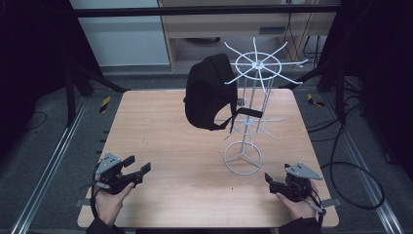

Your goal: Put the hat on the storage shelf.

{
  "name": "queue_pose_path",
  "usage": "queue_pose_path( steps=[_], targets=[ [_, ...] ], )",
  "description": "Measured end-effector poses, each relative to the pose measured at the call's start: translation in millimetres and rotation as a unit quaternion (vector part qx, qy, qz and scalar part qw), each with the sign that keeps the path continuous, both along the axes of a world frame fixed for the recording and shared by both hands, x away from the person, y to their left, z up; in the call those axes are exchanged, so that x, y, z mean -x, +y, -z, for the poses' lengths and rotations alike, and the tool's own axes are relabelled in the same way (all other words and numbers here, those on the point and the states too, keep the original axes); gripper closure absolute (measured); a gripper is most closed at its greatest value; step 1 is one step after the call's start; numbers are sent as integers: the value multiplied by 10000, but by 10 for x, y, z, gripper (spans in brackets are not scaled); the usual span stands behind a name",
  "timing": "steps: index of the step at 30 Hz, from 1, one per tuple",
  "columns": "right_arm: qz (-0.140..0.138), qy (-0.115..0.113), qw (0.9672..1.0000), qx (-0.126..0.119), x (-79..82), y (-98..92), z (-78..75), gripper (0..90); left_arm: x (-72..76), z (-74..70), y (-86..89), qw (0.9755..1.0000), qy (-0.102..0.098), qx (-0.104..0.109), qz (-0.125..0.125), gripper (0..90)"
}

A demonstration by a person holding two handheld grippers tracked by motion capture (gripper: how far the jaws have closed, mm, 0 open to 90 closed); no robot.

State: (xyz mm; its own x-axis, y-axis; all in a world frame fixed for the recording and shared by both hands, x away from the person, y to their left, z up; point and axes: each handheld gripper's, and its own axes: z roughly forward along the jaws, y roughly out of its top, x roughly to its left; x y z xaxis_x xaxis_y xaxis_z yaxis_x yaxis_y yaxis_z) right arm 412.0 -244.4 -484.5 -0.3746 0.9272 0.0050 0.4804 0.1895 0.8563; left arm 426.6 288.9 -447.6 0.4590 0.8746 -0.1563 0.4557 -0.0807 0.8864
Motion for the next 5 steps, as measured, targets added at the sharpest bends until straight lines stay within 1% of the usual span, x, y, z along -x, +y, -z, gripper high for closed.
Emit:
queue_pose_path(
  steps=[2,3,4,5],
  targets=[
    [43,25,10000,-21,4,-12,0,168,-3,70,43,9999,53,-120,-85,237],
    [59,-4,10000,12,2,-19,5,166,-9,106,64,9998,117,-139,-106,236],
    [104,8,9999,-6,6,-27,3,162,-27,173,99,9994,298,-148,-133,233],
    [104,8,9999,-6,6,-27,3,162,-27,173,99,9994,298,-148,-133,230]
  ],
)
